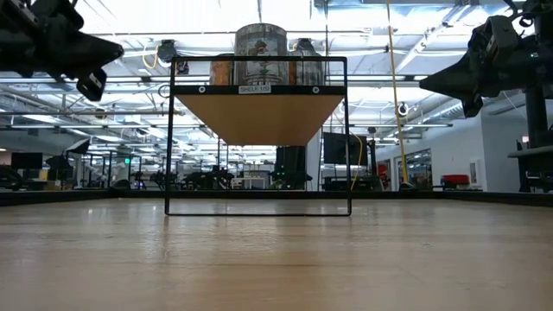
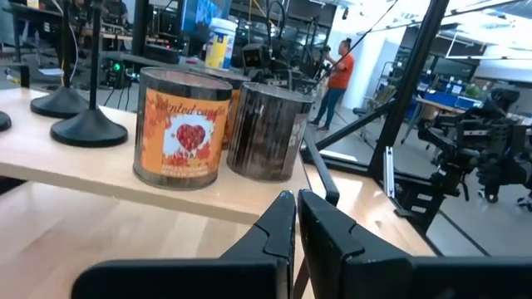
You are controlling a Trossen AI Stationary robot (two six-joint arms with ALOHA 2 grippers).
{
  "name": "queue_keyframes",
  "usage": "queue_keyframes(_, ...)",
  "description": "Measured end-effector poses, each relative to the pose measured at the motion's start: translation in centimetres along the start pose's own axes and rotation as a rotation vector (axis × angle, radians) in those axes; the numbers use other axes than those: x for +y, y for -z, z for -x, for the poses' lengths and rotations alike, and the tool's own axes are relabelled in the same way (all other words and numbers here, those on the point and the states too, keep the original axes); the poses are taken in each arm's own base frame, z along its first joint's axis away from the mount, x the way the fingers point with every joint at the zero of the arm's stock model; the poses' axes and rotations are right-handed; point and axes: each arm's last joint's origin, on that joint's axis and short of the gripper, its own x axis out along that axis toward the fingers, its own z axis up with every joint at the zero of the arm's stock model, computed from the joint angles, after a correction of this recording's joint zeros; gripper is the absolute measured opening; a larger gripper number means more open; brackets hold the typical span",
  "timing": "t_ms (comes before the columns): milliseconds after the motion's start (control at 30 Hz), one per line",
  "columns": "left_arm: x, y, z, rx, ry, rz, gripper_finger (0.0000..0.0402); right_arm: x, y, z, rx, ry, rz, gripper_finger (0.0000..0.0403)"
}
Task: Pick & Place candle stick holders
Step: Return to Home Position
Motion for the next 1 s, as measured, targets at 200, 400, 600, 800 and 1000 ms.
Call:
queue_keyframes(200, 0.2, 0.7, -0.3, -0.022, 0.013, -0.021, 0.0019, 0.0, 0.0, 0.0, 0.0, 0.0, -0.002, 0.0)
queue_keyframes(400, 0.6, 2.2, -0.8, -0.032, 0.016, -0.022, 0.0019, 0.0, 0.0, 0.0, 0.0, 0.0, 0.0, 0.0)
queue_keyframes(600, 0.6, 2.6, -0.8, -0.027, 0.014, -0.029, 0.0019, 0.0, 0.0, 0.0, 0.0, 0.0, 0.004, 0.0)
queue_keyframes(800, 0.7, 2.6, -0.8, -0.032, -0.014, -0.013, 0.0019, 0.0, 0.0, 0.0, 0.0, 0.0, 0.017, 0.0)
queue_keyframes(1000, 0.9, 2.7, -0.8, -0.024, -0.054, 0.014, 0.0019, 0.0, 0.0, 0.0, 0.0, 0.0, 0.019, 0.0)
